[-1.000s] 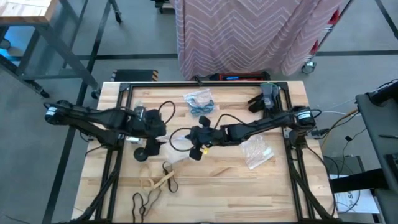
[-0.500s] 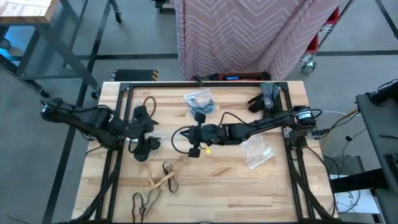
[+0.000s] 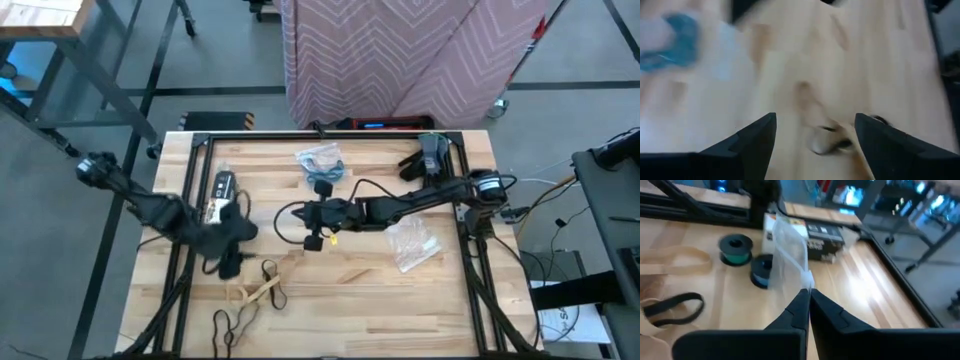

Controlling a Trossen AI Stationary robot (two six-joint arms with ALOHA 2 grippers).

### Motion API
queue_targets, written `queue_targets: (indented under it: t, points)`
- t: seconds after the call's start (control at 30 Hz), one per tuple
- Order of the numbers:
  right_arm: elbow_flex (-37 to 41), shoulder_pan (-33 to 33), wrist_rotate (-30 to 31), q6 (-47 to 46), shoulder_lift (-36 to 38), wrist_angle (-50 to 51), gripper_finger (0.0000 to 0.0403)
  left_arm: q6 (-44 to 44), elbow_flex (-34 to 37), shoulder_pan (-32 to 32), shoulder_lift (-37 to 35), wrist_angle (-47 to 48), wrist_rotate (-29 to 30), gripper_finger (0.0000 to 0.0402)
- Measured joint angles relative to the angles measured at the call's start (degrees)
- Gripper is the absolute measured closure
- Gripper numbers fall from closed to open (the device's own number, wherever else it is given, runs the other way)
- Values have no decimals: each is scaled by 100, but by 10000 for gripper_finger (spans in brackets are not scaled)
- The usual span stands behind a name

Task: Sort rubber bands
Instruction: Put the brown rubberband into the transparent zip bag

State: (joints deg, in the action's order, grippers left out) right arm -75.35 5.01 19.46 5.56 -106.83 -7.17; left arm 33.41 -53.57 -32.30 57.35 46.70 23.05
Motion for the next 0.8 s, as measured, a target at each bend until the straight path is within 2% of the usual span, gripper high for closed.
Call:
queue_targets:
  t: [0.2, 0.3, 0.53, 0.67, 0.8]
  points:
    - [2, -111, 7, -109, -1, 249, 403, 2321, 152, -1164, 773, -57, -63, 122]
    - [2, -104, -9, -104, -2, 218, 403, 3131, 165, -1544, 1263, -74, -141, 100]
    - [2, -104, -11, -105, 0, 226, 403, 3736, 163, -1613, 2316, -113, -141, 74]
    - [2, -91, -17, -175, 0, 265, 403, 3833, 173, -1591, 2716, -114, -116, 88]
    - [2, -91, -56, -192, 0, 267, 403, 3816, 249, -1527, 2791, -366, -24, 115]
